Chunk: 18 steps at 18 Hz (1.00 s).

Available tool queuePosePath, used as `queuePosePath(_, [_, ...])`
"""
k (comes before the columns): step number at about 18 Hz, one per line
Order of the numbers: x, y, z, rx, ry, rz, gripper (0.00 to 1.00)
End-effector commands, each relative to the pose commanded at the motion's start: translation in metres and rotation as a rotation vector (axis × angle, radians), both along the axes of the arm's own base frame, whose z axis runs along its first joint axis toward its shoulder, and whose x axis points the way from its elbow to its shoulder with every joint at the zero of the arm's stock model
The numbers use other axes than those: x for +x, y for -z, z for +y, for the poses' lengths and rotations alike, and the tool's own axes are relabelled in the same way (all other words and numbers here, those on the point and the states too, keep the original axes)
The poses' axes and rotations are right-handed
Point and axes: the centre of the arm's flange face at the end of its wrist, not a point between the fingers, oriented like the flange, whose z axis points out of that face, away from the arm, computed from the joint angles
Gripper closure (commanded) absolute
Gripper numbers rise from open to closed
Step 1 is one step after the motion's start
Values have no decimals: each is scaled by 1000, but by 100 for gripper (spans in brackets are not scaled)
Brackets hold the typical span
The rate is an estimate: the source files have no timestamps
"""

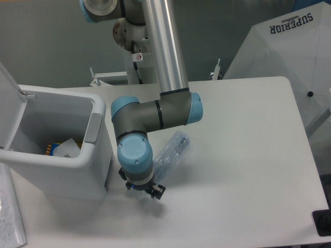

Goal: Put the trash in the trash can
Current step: 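Rotate the gripper and align it along the bottle's body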

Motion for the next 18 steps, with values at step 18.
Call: queuePosePath(18, [-83, -130, 9, 362, -107, -31, 100])
